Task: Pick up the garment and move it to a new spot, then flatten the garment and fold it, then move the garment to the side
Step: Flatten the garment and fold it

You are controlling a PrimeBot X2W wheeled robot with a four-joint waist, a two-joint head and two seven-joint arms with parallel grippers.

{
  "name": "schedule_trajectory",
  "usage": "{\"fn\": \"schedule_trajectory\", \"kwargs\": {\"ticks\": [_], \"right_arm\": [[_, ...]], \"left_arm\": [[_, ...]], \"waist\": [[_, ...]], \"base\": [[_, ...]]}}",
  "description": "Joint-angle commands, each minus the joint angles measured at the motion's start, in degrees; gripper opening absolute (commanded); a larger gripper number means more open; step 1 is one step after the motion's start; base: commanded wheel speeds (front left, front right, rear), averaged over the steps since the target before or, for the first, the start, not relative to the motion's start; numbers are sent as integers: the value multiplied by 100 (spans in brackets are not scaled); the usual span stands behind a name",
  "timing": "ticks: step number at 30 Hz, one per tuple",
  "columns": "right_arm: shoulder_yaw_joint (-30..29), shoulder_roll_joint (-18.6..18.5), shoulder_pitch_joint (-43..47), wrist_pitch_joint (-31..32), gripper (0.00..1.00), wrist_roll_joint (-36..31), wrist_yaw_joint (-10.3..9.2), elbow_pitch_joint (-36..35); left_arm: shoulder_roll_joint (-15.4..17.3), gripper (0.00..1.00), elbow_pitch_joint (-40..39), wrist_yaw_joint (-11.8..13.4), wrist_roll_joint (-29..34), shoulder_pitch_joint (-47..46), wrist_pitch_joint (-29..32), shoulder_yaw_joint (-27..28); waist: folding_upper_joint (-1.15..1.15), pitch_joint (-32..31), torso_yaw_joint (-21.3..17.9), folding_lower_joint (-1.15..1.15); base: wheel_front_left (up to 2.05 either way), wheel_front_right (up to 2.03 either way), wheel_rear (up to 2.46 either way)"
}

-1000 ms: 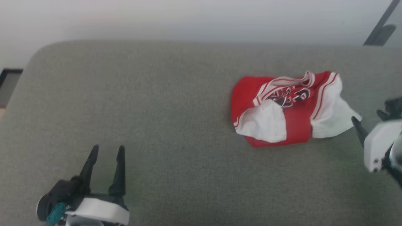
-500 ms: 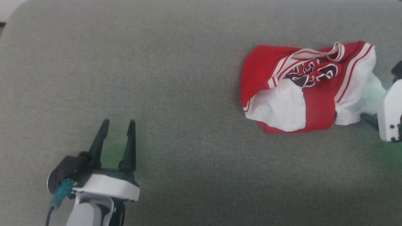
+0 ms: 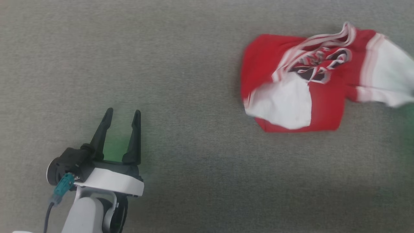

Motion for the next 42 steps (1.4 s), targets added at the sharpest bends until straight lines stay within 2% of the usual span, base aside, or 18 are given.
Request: {"fn": "schedule_trajectory", "kwargs": {"ticks": [1,4,8,12,13,14,15,18,19,23,28,31,33,37,42], "right_arm": [[-228,-167,223,-107,0,-70,-25,135],[-820,-470,408,-377,0,-320,-19,267],[-1305,-641,583,-599,0,-604,-18,523],[-1502,-479,594,-847,0,-761,-18,709],[-1531,-422,558,-983,5,-801,-18,731],[-1557,-358,540,-1111,44,-832,-18,764],[-1540,-283,552,-1233,100,-871,-18,793],[-1506,-172,667,-1665,100,-941,-18,829],[-1506,-172,667,-1665,100,-941,-18,829],[-1596,-18,846,-2368,100,-893,-18,697],[-1795,283,1100,-3333,100,-822,-18,187],[-1773,590,1171,-3814,100,-724,-18,-227],[-1609,857,1166,-4037,100,-617,-18,-466],[-1209,1292,1128,-4241,100,-546,-18,-656],[-730,1525,1083,-4328,100,-448,-18,-721]], "left_arm": [[27,100,-55,-10,-37,-97,-29,-26],[127,100,-145,-10,-80,-135,-28,-112],[245,100,-217,-10,-153,-165,-28,-240],[423,100,-245,-10,-243,-226,-29,-374],[481,100,-249,-10,-282,-258,-29,-428],[573,100,-249,-10,-303,-286,-29,-498],[669,100,-236,-10,-327,-307,-29,-574],[1023,100,-196,-10,-521,-485,-29,-909],[1023,100,-196,-10,-521,-485,-29,-909],[1773,100,-152,-10,-1059,-1039,218,-1801],[2666,100,-480,-10,-2288,-2166,1492,-2983],[2912,100,-511,-10,-3224,-2864,2603,-3486],[2963,100,-328,-10,-3850,-3264,3459,-3713],[2775,100,304,1,-4740,-3993,4883,-3896],[2344,100,1175,408,-5622,-4704,6155,-3787]], "waist": [[0,20,-83,0],[0,52,-184,0],[0,84,-221,0],[0,52,-282,0],[0,27,-302,0],[0,-8,-323,0],[0,-51,-349,0],[0,-197,-455,0],[0,-197,-455,0],[0,-393,-665,0],[0,-498,-1050,0],[0,-503,-1361,0],[0,-476,-1597,0],[0,-402,-2051,0],[0,-187,-2496,0]], "base": [[0,0,0],[0,0,0],[0,0,0],[0,0,0],[0,0,0],[0,0,0],[0,0,0],[0,0,0],[0,0,0],[0,0,0],[0,0,0],[0,0,0],[0,0,0],[0,0,0],[0,0,0]]}}
